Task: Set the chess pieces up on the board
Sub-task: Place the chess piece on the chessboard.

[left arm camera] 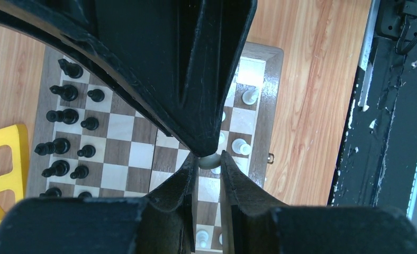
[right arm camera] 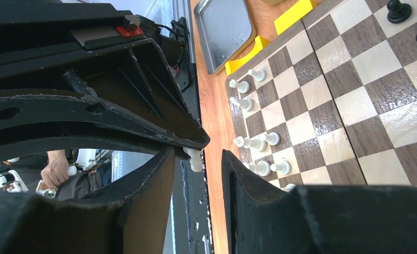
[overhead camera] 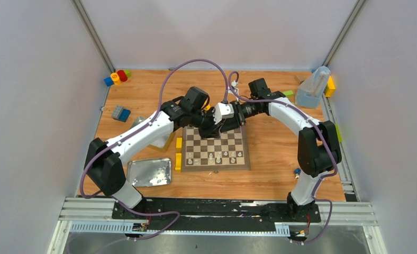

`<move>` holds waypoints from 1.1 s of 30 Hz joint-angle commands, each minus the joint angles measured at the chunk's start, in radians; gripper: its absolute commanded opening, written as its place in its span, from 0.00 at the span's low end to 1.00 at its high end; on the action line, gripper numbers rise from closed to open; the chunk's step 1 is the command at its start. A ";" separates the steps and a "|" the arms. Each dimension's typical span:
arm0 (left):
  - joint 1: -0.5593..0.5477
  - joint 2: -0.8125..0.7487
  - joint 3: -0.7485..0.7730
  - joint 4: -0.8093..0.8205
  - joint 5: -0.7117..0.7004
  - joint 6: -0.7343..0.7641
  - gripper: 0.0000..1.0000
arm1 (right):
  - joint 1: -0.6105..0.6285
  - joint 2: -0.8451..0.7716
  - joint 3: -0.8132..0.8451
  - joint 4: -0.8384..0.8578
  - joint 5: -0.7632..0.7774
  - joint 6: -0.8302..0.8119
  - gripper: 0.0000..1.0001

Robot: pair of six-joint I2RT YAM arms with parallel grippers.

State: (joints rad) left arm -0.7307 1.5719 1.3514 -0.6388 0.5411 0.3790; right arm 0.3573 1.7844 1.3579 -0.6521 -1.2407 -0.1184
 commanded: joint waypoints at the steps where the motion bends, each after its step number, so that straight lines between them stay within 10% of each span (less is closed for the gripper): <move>1: -0.003 -0.059 0.021 0.040 0.003 -0.024 0.16 | 0.008 0.010 0.019 0.001 -0.050 -0.028 0.37; 33: -0.003 -0.067 -0.029 0.070 -0.034 -0.033 0.25 | 0.027 0.027 0.047 -0.071 -0.087 -0.092 0.02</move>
State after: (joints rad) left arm -0.7307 1.5444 1.3300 -0.6075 0.5129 0.3565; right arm 0.3786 1.8076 1.3624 -0.7101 -1.2839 -0.1715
